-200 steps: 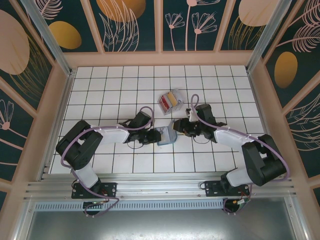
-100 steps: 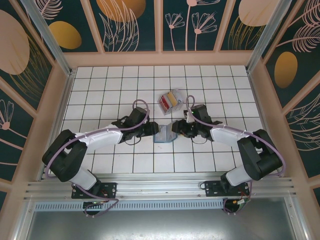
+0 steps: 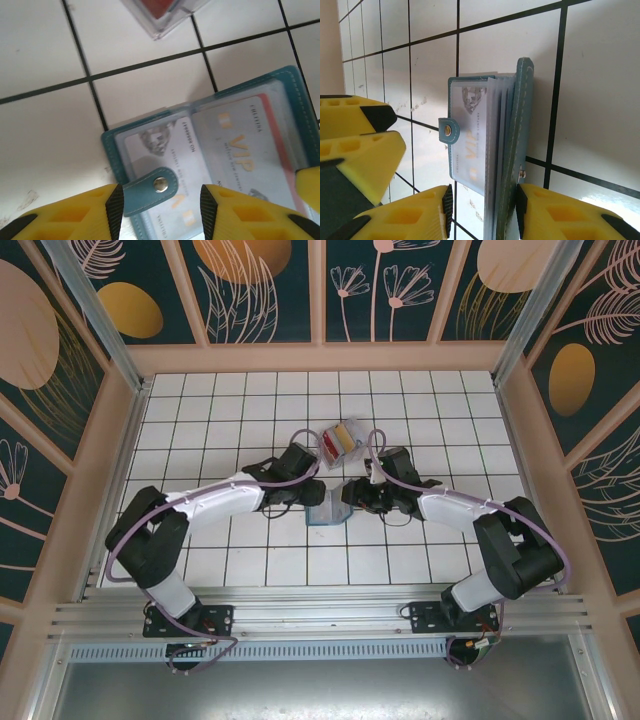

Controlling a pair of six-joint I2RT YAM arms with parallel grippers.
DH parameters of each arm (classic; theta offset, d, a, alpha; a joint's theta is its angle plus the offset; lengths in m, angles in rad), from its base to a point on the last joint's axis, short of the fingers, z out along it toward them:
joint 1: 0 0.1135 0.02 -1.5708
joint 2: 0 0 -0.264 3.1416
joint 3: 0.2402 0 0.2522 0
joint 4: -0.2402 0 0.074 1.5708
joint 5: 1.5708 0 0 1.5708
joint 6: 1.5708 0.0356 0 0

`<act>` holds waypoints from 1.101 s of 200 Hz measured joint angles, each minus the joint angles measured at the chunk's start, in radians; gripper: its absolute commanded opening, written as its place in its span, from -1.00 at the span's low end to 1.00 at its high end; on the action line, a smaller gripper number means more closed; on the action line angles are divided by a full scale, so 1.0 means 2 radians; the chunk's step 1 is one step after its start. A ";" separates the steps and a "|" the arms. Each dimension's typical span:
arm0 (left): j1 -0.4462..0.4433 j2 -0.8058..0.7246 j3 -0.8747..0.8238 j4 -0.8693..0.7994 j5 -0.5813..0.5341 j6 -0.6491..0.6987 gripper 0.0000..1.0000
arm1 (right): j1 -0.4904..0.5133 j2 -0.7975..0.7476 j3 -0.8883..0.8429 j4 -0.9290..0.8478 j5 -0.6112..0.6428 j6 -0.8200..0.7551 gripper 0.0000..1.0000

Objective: Put the credit cards into the card holder

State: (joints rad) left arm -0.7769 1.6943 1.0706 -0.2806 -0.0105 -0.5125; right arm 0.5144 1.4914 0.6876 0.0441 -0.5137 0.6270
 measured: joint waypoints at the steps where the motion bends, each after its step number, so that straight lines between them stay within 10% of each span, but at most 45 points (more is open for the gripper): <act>1: -0.001 0.001 0.001 -0.001 -0.001 0.001 -0.06 | 0.000 0.000 0.000 0.000 0.000 0.000 -0.20; 149: -0.043 0.095 0.058 -0.085 -0.141 0.043 -0.10 | 0.000 0.000 0.000 0.000 0.000 0.000 -0.20; 220: -0.043 0.094 0.058 -0.086 -0.143 0.039 -1.00 | 0.000 0.003 0.000 0.000 0.000 0.000 -0.20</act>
State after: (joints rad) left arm -0.8631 1.8832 1.1858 -0.4519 -0.2962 -0.4347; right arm 0.5144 1.4979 0.6876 0.0441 -0.5137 0.6262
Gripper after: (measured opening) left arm 0.058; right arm 0.399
